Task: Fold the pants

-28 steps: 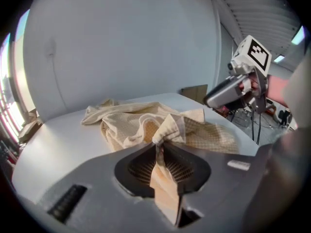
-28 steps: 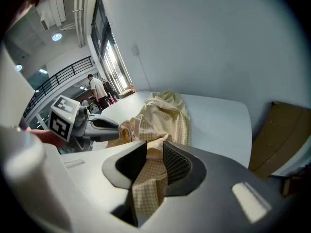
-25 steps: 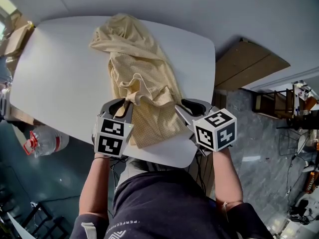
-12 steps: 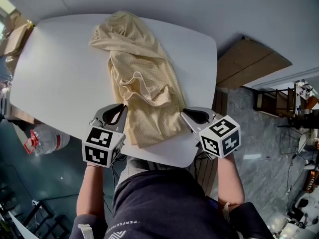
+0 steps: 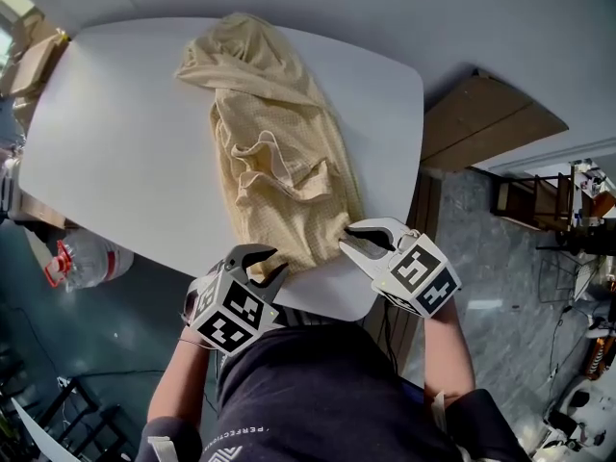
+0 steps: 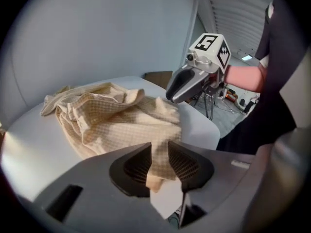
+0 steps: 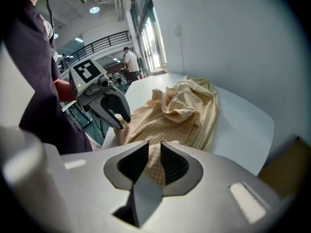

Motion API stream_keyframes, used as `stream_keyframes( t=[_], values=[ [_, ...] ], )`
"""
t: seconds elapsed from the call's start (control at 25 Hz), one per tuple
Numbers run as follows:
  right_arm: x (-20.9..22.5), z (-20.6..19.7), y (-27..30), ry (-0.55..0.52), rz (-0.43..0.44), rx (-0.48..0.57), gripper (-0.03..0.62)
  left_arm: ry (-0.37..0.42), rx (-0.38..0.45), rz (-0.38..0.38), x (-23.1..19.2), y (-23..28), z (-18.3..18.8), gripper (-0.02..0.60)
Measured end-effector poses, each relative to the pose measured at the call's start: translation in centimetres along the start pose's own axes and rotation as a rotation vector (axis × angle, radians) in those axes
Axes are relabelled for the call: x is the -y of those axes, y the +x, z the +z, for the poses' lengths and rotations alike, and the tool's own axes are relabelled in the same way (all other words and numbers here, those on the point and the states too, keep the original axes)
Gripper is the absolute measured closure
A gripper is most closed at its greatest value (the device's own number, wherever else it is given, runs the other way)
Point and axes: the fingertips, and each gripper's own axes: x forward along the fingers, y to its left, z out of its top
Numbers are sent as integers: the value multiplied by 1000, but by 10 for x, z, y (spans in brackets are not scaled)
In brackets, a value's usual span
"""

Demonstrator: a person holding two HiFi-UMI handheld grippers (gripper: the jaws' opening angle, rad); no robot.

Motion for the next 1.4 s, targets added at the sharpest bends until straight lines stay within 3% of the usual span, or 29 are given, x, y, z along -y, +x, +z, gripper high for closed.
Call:
stream_keyframes(
  t=[0.12,0.44,0.8,1.12,1.4],
  values=[
    [-9,-8,8,-51,39,-44,460,39,-32,1,8,7,-8,434],
    [-14,-46,23,-122,110,-192,387,3,-51,-41,15,15,-19,331],
    [-11,-42,27,-278,59,-244,376,52,-106,28,3,18,-24,360],
    [-6,-43,29,-303,53,-249,390,90,-141,24,3,22,-26,344],
    [-4,-41,31,-296,28,-268,427,98,-132,47,-1,21,-26,392]
  ],
)
